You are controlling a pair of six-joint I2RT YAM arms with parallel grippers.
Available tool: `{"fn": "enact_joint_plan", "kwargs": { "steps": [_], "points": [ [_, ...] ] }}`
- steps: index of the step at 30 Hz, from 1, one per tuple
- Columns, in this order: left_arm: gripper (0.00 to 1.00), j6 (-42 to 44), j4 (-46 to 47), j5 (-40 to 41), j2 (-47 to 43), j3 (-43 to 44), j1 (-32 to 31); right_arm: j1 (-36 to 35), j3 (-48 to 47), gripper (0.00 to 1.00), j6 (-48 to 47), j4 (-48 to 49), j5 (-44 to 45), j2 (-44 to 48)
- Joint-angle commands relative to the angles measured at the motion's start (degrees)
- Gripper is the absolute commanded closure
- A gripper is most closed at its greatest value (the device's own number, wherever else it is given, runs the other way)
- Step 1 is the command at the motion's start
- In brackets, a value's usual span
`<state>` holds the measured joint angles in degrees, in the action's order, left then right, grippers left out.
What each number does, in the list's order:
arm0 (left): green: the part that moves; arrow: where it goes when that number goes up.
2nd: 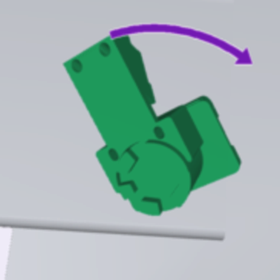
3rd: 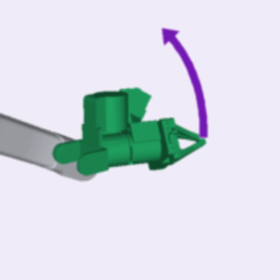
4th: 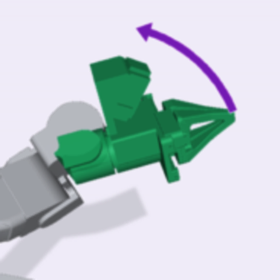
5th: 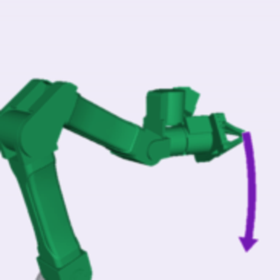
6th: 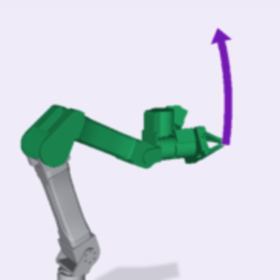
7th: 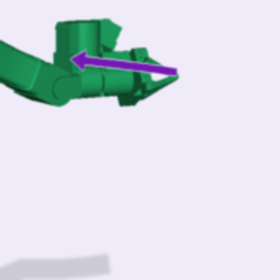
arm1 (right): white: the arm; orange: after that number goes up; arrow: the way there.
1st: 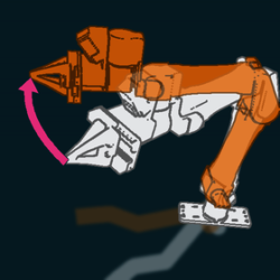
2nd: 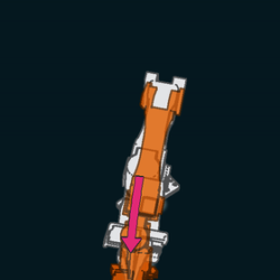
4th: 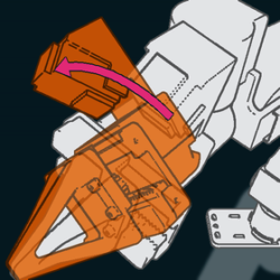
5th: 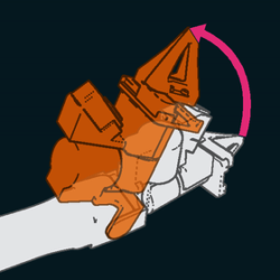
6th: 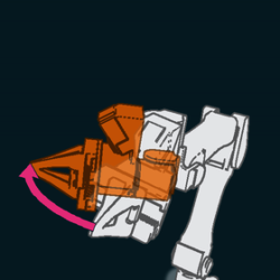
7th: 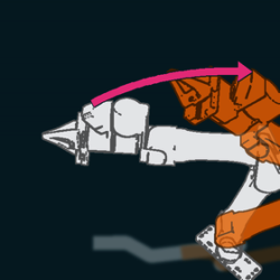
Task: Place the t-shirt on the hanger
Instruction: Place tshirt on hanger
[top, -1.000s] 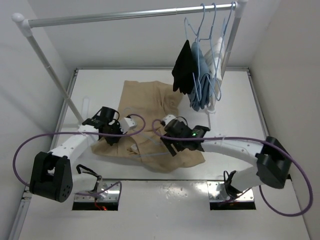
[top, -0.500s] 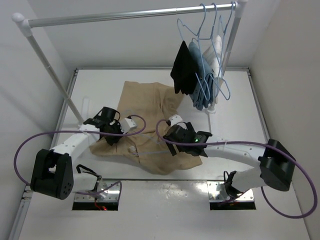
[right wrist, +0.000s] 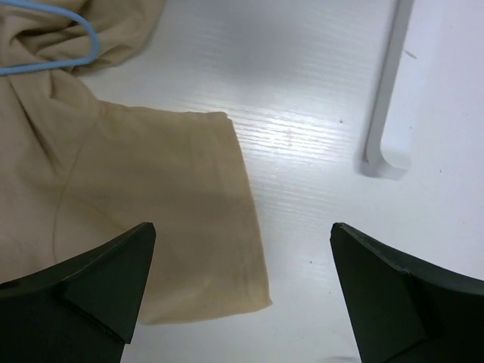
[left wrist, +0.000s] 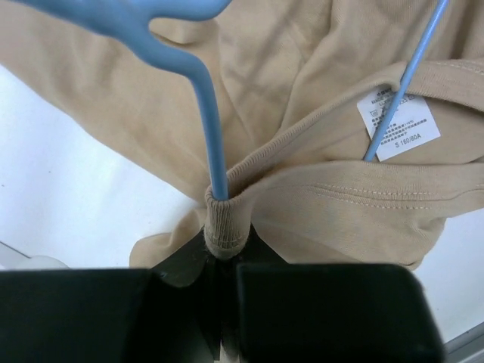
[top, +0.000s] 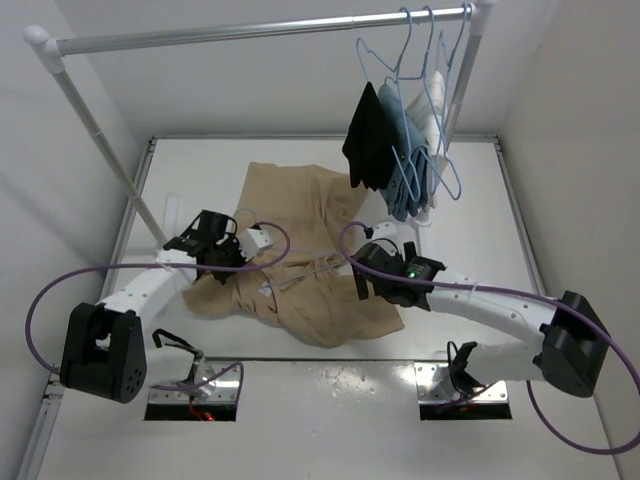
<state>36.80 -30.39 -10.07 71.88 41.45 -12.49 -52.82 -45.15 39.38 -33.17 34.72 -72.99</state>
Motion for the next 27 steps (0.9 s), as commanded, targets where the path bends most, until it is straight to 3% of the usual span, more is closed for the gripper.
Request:
{"fn": "enact_joint_plan", "kwargs": {
  "steps": [1, 4, 5, 7, 9, 11, 14, 20, 27],
  "points": [
    [1.00, -1.8, 2.0, -0.7, -2.2, 1.5, 1.3, 0.6, 1.0, 0.01, 3.4, -1.7, 2.3, 4.3],
    [1.00, -6.2, 2.0, -1.3, -2.7, 1.5, 1.3, -0.8, 1.0, 0.01, -2.1, 4.0, -2.8, 6.6],
    [1.00, -7.8, 2.0, -1.9, -2.7, 1.5, 1.3, -0.8, 0.2, 0.06, -8.2, 6.3, -10.3, 6.6],
    [1.00, -10.9, 2.0, -2.5, -2.7, 2.2, 1.3, -1.9, -1.2, 0.14, -12.4, 12.8, -17.1, 6.1],
    [1.00, -14.7, 2.6, -2.5, -2.1, 2.8, 1.3, -3.1, -4.7, 0.26, -15.8, 16.2, -25.4, 1.2],
    [1.00, -16.1, 2.6, -1.3, -2.1, 2.8, 1.3, -6.1, -10.9, 0.30, -17.5, 17.2, -29.7, -7.8],
    [1.00, -16.1, 3.2, -0.7, -1.5, 2.8, 1.9, -10.6, -19.9, 0.30, -18.4, 15.6, -29.0, -16.8],
    [1.00, -16.1, 3.2, -0.1, -1.5, 2.8, 2.4, -12.9, -19.5, 0.42, -14.0, 21.6, -22.3, -21.0],
    [1.00, -17.3, 4.8, -0.7, -0.2, 2.3, 2.4, -15.9, -24.0, 0.42, -8.0, 23.8, -16.1, -30.0]
  ]
}}
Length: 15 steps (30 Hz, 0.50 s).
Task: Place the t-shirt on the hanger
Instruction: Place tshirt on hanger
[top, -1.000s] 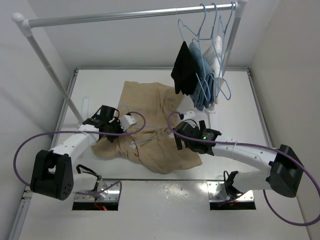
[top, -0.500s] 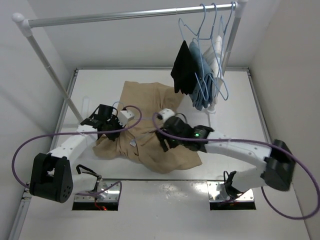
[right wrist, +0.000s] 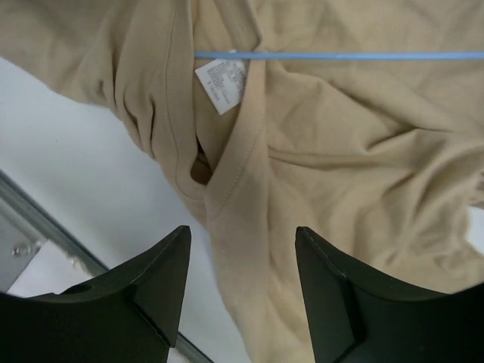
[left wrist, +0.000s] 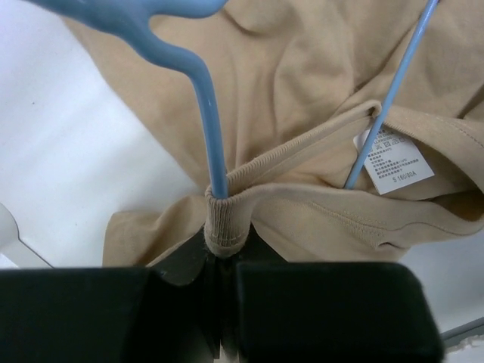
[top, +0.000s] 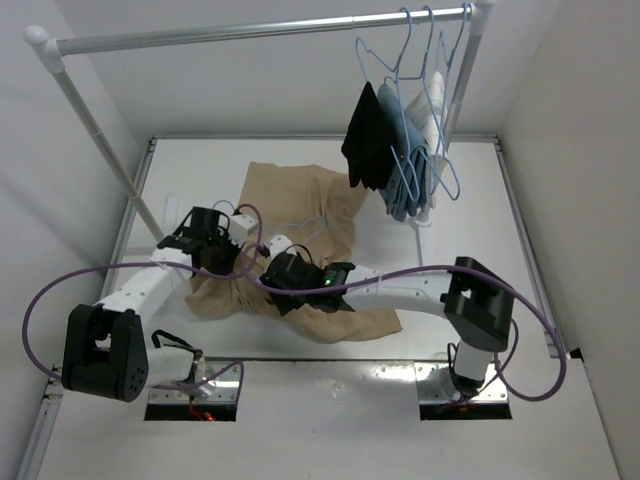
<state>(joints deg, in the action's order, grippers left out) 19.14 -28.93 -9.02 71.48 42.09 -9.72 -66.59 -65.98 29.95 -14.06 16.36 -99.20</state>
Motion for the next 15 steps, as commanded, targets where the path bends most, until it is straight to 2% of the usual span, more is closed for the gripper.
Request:
{"fn": "enact_joint_plan", "kwargs": {
  "steps": [1, 4, 5, 11, 15],
  "points": [
    [1.00, 0.4, 4.1, -1.7, 0.1, 1.2, -0.4, -2.1, -3.8, 0.42, 2.0, 4.7, 2.8, -4.5],
    [1.00, 0.4, 4.1, -2.2, 0.1, 0.6, -0.4, -2.7, -5.0, 0.42, 6.1, 4.1, 5.3, -6.9],
    [1.00, -0.2, 4.1, -2.2, 0.1, 0.6, -0.4, -2.7, -5.0, 0.39, 7.2, 4.1, 6.4, -8.5],
    [1.00, -0.1, 1.9, -2.3, 0.1, 2.2, -0.4, -2.7, -6.7, 0.39, 14.3, 7.2, 11.9, -10.5],
    [1.00, 1.3, 0.8, -2.2, 0.1, 2.2, -0.4, -2.7, -9.8, 0.39, 18.3, 4.1, 16.9, -12.7]
  ]
}}
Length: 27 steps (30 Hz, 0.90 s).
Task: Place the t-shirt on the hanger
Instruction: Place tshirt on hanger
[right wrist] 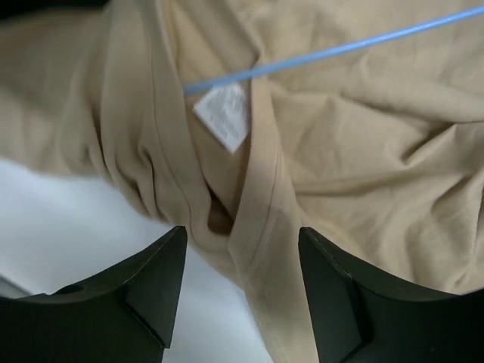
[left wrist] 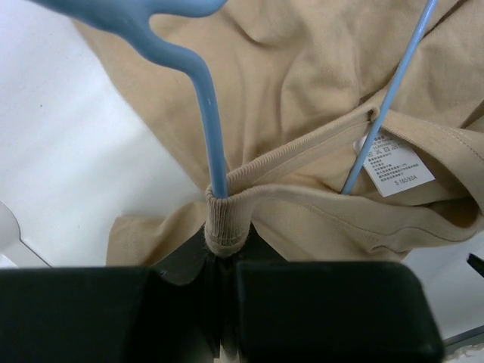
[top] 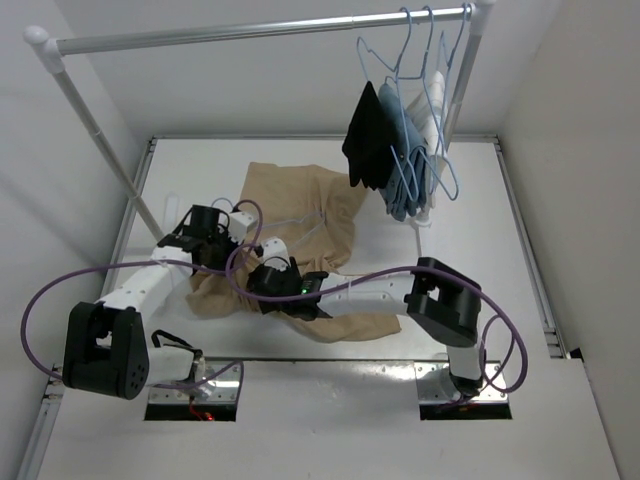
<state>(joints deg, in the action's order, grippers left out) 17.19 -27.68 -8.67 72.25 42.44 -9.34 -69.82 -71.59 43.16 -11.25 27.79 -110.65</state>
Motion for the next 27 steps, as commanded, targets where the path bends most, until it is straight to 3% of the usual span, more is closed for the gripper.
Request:
{"fn": "enact_joint_plan", "kwargs": {
  "steps": [1, 15, 23, 27],
  "points": [
    [1.00, 3.8, -0.4, -2.5, -0.6, 2.4, -0.8, 0.6, -4.2, 0.39, 5.8, 0.7, 7.0, -2.0],
    [1.00, 3.8, -1.0, -3.0, -0.6, 2.4, -1.9, 1.6, -7.7, 0.51, 10.9, -8.2, 10.7, -9.1],
    [1.00, 4.3, -1.0, -2.5, -1.1, 3.5, -2.4, 3.8, -0.8, 0.61, 20.8, -17.8, 13.1, -5.8],
    [1.00, 4.9, -2.1, -2.0, -1.1, 4.1, -2.4, 5.0, 10.3, 0.63, 27.7, -19.3, 13.1, 2.3]
  ]
}}
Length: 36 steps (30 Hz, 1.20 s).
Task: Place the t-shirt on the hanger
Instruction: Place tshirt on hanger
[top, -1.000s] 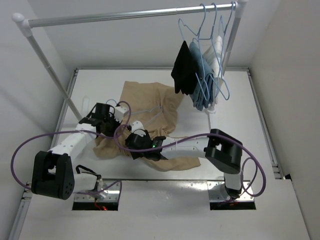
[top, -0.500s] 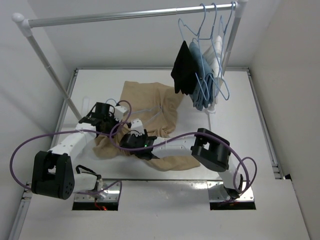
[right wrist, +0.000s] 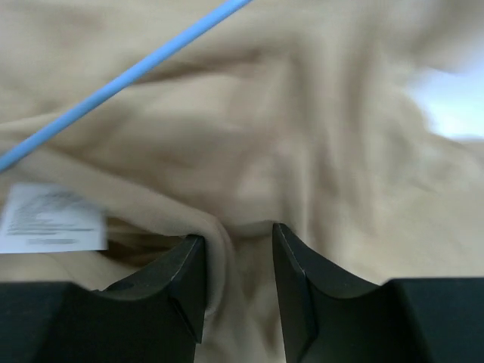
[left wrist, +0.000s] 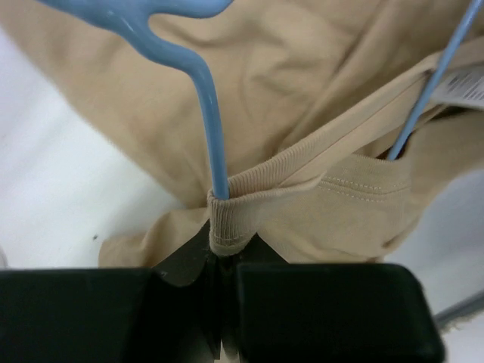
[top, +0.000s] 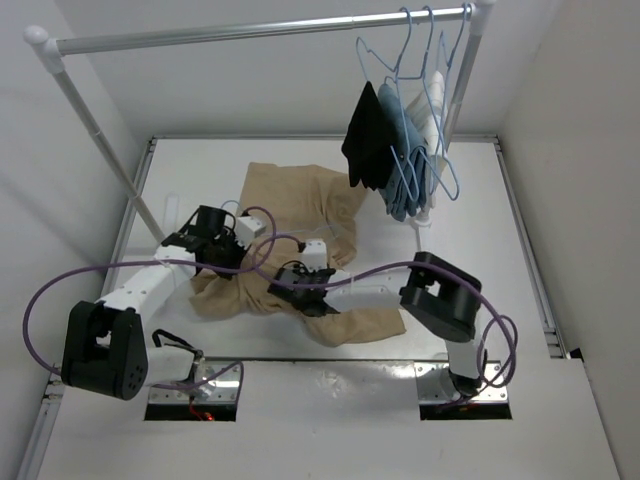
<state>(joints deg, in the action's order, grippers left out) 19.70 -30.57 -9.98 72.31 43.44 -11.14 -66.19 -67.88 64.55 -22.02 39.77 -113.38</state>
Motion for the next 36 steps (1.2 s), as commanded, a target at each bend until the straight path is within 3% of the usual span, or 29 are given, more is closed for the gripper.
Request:
{"fn": "enact_joint_plan", "kwargs": {
  "steps": [1, 8, 11, 15, 24, 31, 36],
  "points": [
    [1.00, 2.4, 0.8, -0.7, -1.2, 3.1, -0.6, 1.3, 8.3, 0.63, 9.0, -8.6, 1.7, 8.8],
    [1.00, 3.0, 0.2, -2.0, -1.2, 3.8, -0.6, 2.5, 14.4, 0.63, 12.4, -11.6, 2.3, 14.4],
    [1.00, 3.5, -0.5, -3.1, -1.2, 4.3, -0.6, 3.0, 14.9, 0.84, 11.8, -10.8, 1.6, 14.4],
    [1.00, 6.2, -3.9, -5.3, -1.7, 5.4, -0.6, 3.6, 17.8, 1.00, 13.0, -9.1, -0.1, 17.1],
    [1.00, 27.3, -11.4, -8.7, -2.3, 6.1, -0.6, 8.6, 30.5, 1.00, 18.1, -14.8, 5.7, 42.3],
    [1.00, 37.6, -15.3, -11.8, -2.3, 6.8, -1.2, 11.8, 33.6, 1.00, 18.7, -19.7, 7.0, 48.8],
    [1.00, 39.6, -12.6, -4.3, -3.5, 6.0, -2.8, 13.5, 34.5, 1.00, 14.9, -18.2, 7.0, 51.4]
  ]
}}
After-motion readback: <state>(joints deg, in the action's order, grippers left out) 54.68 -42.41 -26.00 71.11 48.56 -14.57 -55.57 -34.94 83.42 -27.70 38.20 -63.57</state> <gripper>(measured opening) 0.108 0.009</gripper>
